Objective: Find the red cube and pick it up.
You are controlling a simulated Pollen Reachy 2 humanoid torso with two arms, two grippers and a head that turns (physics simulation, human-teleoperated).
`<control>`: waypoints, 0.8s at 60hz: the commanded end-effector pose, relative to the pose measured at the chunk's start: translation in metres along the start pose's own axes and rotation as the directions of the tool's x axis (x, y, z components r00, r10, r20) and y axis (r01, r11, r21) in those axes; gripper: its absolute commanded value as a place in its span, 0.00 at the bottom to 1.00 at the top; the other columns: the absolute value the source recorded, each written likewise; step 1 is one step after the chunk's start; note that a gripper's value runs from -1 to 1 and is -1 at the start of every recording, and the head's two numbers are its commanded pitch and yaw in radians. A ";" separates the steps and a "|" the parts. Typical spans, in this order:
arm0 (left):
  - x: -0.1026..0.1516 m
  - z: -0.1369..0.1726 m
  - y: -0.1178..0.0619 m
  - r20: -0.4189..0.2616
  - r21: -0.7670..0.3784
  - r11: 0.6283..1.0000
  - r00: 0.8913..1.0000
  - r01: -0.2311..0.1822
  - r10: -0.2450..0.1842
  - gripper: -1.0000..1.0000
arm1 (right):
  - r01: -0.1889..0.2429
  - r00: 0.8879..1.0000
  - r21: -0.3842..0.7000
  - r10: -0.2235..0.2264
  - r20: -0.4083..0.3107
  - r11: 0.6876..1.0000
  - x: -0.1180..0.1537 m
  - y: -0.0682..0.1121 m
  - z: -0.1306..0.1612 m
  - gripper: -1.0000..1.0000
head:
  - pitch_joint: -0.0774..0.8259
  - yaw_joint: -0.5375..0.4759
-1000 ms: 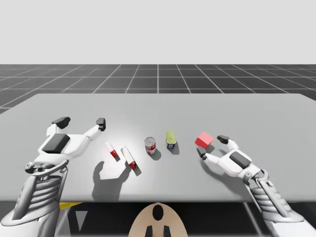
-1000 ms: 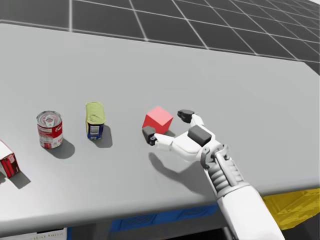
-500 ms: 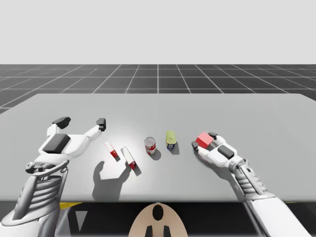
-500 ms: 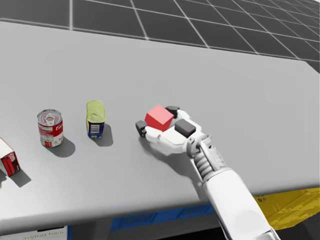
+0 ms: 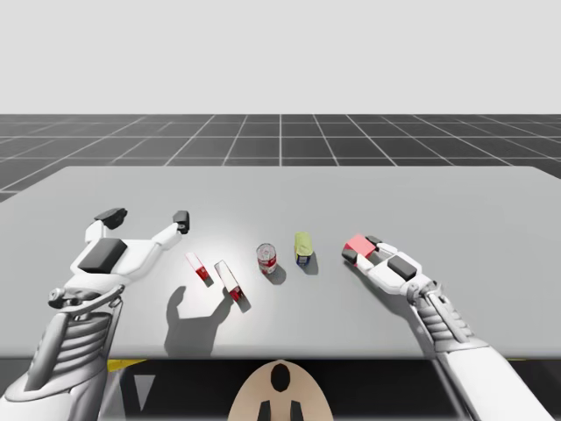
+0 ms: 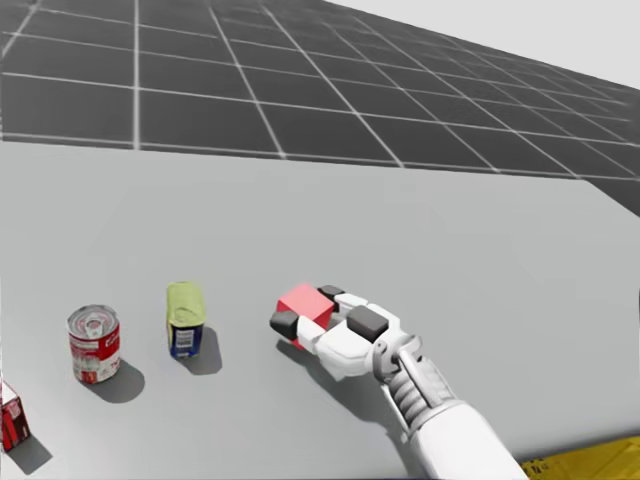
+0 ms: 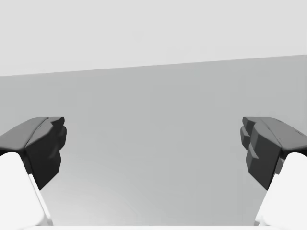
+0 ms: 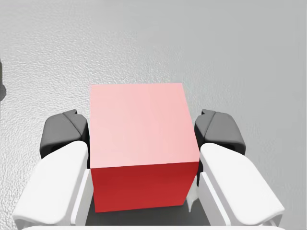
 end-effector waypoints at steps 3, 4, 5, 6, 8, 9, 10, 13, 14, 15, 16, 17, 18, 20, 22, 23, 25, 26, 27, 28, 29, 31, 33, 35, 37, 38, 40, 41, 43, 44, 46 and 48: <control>0.000 0.000 -0.001 -0.001 -0.001 1.000 1.000 0.002 -0.002 0.00 | 0.009 1.000 0.001 -0.009 -0.016 1.000 -0.008 0.004 0.001 0.97 | 0.50 0.15; 0.000 0.000 -0.001 -0.001 -0.001 1.000 1.000 0.002 -0.002 0.00 | 0.008 1.000 0.001 -0.008 -0.015 1.000 -0.008 0.004 0.001 0.96 | 0.49 0.15; 0.000 0.000 -0.001 -0.001 -0.001 1.000 1.000 0.002 -0.002 0.00 | 0.008 1.000 0.001 -0.008 -0.013 1.000 -0.008 0.004 0.001 0.97 | 0.48 0.15; 0.000 0.000 -0.001 -0.001 -0.001 1.000 1.000 0.002 -0.002 0.00 | 0.007 1.000 0.001 -0.007 -0.012 1.000 -0.008 0.004 0.001 0.97 | 0.47 0.14; 0.000 0.000 -0.001 -0.001 -0.001 1.000 1.000 0.002 -0.002 0.00 | 0.007 1.000 -0.001 -0.007 -0.010 1.000 -0.008 0.004 0.001 0.97 | 0.46 0.14; 0.000 0.000 -0.001 -0.001 -0.001 1.000 1.000 0.002 -0.002 0.00 | 0.008 1.000 -0.001 -0.008 -0.008 1.000 -0.007 0.004 0.002 0.97 | 0.46 0.14; 0.000 0.000 -0.001 -0.001 -0.001 1.000 1.000 0.002 -0.002 0.00 | 0.007 1.000 -0.001 -0.007 -0.006 1.000 -0.007 0.004 0.002 0.98 | 0.45 0.14; 0.000 0.000 -0.001 -0.001 -0.001 1.000 1.000 0.002 -0.002 0.00 | 0.000 1.000 -0.006 0.000 0.008 1.000 -0.003 0.003 0.004 0.97 | 0.44 0.15; 0.000 0.000 -0.001 -0.001 -0.001 1.000 1.000 0.002 -0.002 0.00 | -0.004 1.000 -0.009 0.004 0.018 1.000 0.001 0.003 0.006 0.98 | 0.44 0.15; 0.000 0.000 -0.001 -0.001 -0.001 1.000 1.000 0.001 -0.001 0.00 | -0.008 1.000 -0.012 0.008 0.026 1.000 0.003 0.003 0.007 0.98 | 0.44 0.15; 0.000 0.000 -0.001 -0.001 0.000 1.000 1.000 0.002 -0.002 0.00 | -0.011 0.999 -0.016 0.011 0.035 1.000 0.005 0.003 0.008 0.99 | 0.43 0.15; 0.000 0.000 -0.001 -0.001 0.000 1.000 1.000 0.002 -0.002 0.00 | -0.013 0.999 -0.021 0.014 0.045 1.000 0.008 0.003 0.009 0.99 | 0.43 0.15; 0.000 0.000 -0.001 -0.001 0.000 1.000 1.000 0.002 -0.002 0.00 | -0.023 0.997 -0.035 0.026 0.079 0.999 0.018 0.003 0.013 0.99 | 0.42 0.15; -0.001 0.000 -0.001 -0.003 0.000 1.000 1.000 0.000 0.000 0.00 | -0.025 0.995 -0.045 0.030 0.098 0.999 0.024 0.003 0.016 1.00 | 0.42 0.15; -0.001 0.000 -0.001 -0.004 0.001 1.000 1.000 -0.001 0.001 0.00 | -0.038 0.990 -0.061 0.046 0.135 0.997 0.037 0.003 0.023 1.00 | 0.41 0.14; -0.001 0.000 -0.001 -0.004 0.001 1.000 1.000 -0.001 0.001 0.00 | -0.041 0.989 -0.064 0.050 0.143 0.997 0.041 0.003 0.025 1.00 | 0.41 0.14; -0.001 0.000 -0.001 -0.005 0.001 1.000 1.000 -0.001 0.001 0.00 | -0.050 0.986 -0.073 0.061 0.158 0.996 0.047 0.004 0.028 1.00 | 0.41 0.14; 0.000 0.000 -0.001 -0.005 0.002 1.000 1.000 -0.001 0.001 0.00 | -0.060 0.981 -0.081 0.074 0.179 0.995 0.057 0.004 0.033 1.00 | 0.40 0.14; 0.000 0.000 -0.001 -0.005 0.002 1.000 1.000 -0.001 0.001 0.00 | -0.061 0.980 -0.084 0.076 0.186 0.995 0.061 0.004 0.035 1.00 | 0.40 0.14; 0.000 0.000 -0.001 -0.005 0.002 1.000 1.000 -0.001 0.001 0.00 | -0.063 0.978 -0.085 0.078 0.192 0.994 0.064 0.004 0.037 1.00 | 0.40 0.14; 0.000 0.000 -0.001 -0.005 0.003 1.000 1.000 -0.002 0.002 0.00 | -0.068 0.975 -0.091 0.086 0.207 0.994 0.071 0.005 0.040 1.00 | 0.40 0.14; 0.000 0.000 -0.001 -0.006 0.003 1.000 1.000 -0.002 0.002 0.00 | -0.078 0.969 -0.099 0.099 0.226 0.992 0.081 0.006 0.046 1.00 | 0.40 0.14; 0.000 0.001 -0.001 -0.006 0.003 1.000 1.000 -0.002 0.002 0.00 | -0.084 0.963 -0.104 0.107 0.249 0.991 0.091 0.006 0.052 1.00 | 0.40 0.14; 0.000 0.000 -0.001 -0.006 0.003 1.000 1.000 -0.003 0.003 0.00 | -0.087 0.958 -0.109 0.113 0.262 0.990 0.098 0.007 0.056 1.00 | 0.40 0.14; 0.000 0.001 -0.001 -0.006 0.002 1.000 1.000 -0.003 0.003 0.00 | -0.096 0.949 -0.120 0.127 0.289 0.988 0.112 0.006 0.062 1.00 | 0.40 0.13; 0.000 0.000 -0.001 -0.006 0.002 1.000 1.000 -0.003 0.003 0.00 | -0.097 0.947 -0.123 0.130 0.295 0.988 0.115 0.007 0.064 1.00 | 0.40 0.13; 0.000 0.000 -0.001 -0.006 0.002 1.000 1.000 -0.003 0.003 0.00 | -0.100 0.942 -0.127 0.135 0.308 0.987 0.122 0.006 0.067 1.00 | 0.40 0.13; 0.000 0.001 -0.001 -0.006 0.001 1.000 1.000 -0.003 0.003 0.00 | -0.106 0.934 -0.136 0.146 0.326 0.985 0.133 0.005 0.072 1.00 | 0.40 0.13; 0.000 0.001 -0.001 -0.006 0.001 1.000 1.000 -0.003 0.003 0.00 | -0.110 0.928 -0.143 0.153 0.339 0.984 0.141 0.004 0.075 1.00 | 0.39 0.13; 0.000 0.000 -0.001 -0.006 0.001 1.000 1.000 -0.003 0.003 0.00 | -0.110 0.926 -0.145 0.154 0.346 0.983 0.145 0.004 0.077 1.00 | 0.39 0.13; 0.000 0.000 -0.001 -0.006 0.002 1.000 1.000 -0.003 0.003 0.00 | -0.115 0.913 -0.152 0.165 0.373 0.982 0.161 0.004 0.084 1.00 | 0.39 0.12; 0.000 0.000 -0.001 -0.006 0.001 1.000 1.000 -0.003 0.003 0.00 | -0.129 0.900 -0.165 0.186 0.395 0.978 0.174 0.004 0.090 1.00 | 0.39 0.12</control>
